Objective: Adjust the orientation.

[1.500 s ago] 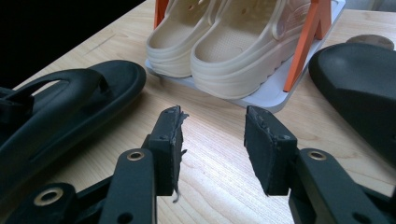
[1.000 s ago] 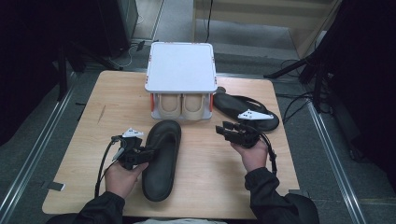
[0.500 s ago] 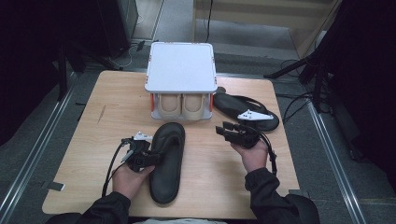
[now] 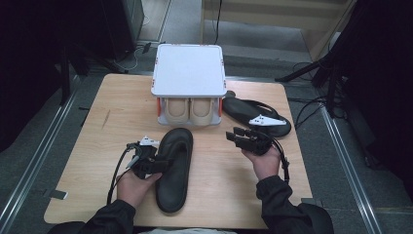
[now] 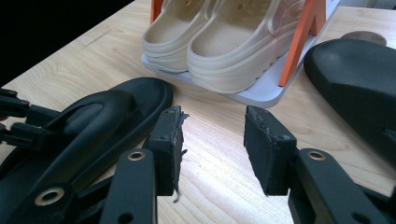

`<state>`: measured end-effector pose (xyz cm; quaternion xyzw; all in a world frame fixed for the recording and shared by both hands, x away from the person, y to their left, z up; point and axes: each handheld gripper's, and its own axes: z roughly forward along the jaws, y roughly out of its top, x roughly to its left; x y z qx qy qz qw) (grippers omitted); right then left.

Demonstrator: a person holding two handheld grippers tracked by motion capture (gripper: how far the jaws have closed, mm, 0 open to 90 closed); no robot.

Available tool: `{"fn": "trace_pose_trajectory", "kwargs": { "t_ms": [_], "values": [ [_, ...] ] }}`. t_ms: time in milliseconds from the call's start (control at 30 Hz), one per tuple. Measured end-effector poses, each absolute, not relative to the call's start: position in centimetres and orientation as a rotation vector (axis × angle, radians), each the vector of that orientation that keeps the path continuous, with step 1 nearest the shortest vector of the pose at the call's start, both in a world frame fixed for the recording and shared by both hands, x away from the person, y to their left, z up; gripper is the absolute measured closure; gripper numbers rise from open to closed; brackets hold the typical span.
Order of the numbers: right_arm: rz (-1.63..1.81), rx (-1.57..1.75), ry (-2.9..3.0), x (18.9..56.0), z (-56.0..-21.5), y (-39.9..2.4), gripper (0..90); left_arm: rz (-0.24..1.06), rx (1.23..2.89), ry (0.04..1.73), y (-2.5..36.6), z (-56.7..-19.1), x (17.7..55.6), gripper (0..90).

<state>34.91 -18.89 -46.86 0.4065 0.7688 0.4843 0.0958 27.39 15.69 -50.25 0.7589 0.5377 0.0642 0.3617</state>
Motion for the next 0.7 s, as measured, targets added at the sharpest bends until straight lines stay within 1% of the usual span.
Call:
{"fn": "trace_pose_trajectory", "kwargs": {
  "t_ms": [133,367,533,700],
  "values": [
    [1.433,1.206,2.271,34.9,-46.8,-19.1,58.0,0.147,1.942,1.37,16.3,-49.2,27.3,52.8],
    [1.37,1.21,2.242,34.9,-46.4,-20.0,58.2,0.188,1.916,1.342,17.9,-47.5,26.9,50.6],
    [1.367,1.247,2.21,35.1,-46.3,-20.9,59.4,0.154,1.886,1.32,19.2,-46.9,27.3,48.7],
    [1.357,1.269,2.199,35.2,-46.3,-21.4,60.7,0.172,1.89,1.319,20.4,-46.7,27.6,47.6]
  ]
}}
